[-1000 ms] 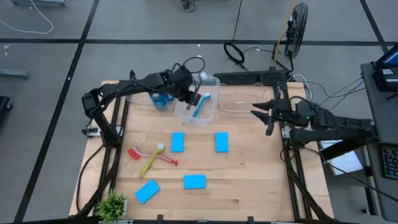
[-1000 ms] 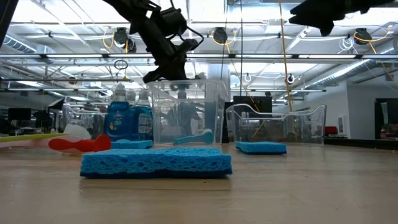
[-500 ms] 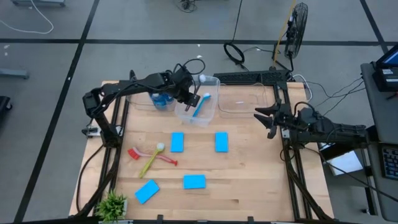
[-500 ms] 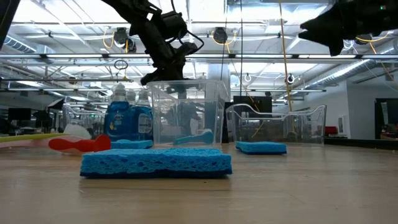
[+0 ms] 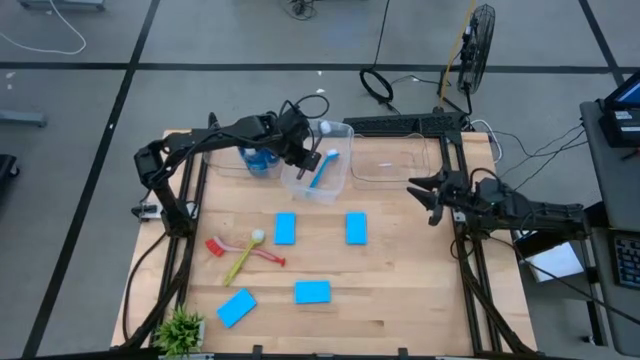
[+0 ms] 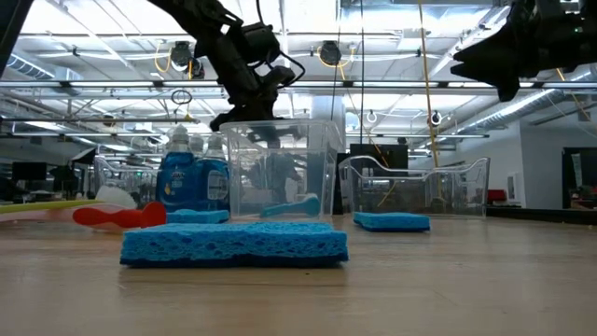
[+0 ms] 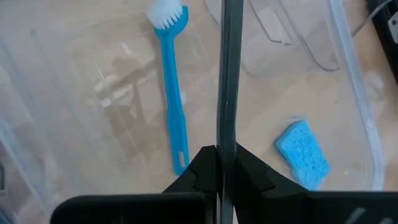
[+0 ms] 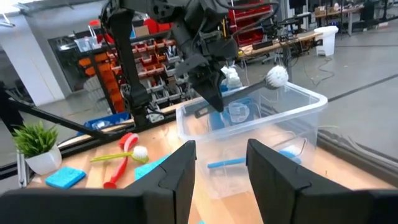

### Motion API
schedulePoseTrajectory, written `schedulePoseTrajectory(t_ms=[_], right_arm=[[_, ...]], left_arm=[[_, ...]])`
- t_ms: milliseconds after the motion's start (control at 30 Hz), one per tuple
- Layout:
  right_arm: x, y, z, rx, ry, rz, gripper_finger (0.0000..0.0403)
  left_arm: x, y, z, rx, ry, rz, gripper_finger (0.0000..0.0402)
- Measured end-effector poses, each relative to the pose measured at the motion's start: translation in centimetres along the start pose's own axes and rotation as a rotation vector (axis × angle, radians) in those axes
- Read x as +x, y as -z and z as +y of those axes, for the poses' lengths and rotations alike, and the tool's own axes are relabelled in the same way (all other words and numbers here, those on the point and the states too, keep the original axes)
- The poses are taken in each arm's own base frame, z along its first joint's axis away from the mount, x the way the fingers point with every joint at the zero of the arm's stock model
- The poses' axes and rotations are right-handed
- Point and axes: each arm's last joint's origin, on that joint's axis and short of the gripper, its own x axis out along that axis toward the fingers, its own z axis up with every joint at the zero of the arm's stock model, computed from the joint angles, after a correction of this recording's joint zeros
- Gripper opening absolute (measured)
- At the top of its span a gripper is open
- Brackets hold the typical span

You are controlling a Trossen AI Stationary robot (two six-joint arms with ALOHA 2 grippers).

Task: Pick & Place Kitchen Sink Supplies
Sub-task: Put the gray dish brush into the transparent container

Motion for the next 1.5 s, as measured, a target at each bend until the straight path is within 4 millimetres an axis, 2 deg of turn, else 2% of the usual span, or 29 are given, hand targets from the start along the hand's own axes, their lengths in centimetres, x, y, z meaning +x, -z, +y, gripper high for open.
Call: schedulePoseTrajectory(t_ms=[200,533,1133,1333,1500], right_arm=[[-0.4,-0.2,0.0,0.008,-0.008,-0.029,0.0130],[-0.5,-0.3,0.0,0.015,-0.012,-0.042,0.0130],[-0.5,-0.3,0.0,0.022,-0.012,-0.042,0.0130],[-0.5,-0.3,0.0,0.022,-0.012,-0.042,0.0130],[-0.5,-0.3,0.0,0.022,-0.012,-0.042,0.0130]], left_arm=[[0.6,-0.1,0.3,-0.005,0.005,0.017,0.0020],[3.3,-0.3,0.8,-0.003,0.034,0.076,0.0020],[3.5,-0.7,1.0,0.020,0.049,0.046,0.0021],[3.5,-0.7,1.0,0.024,0.048,0.047,0.0062],[3.5,-0.7,0.9,0.025,0.049,0.047,0.0070]])
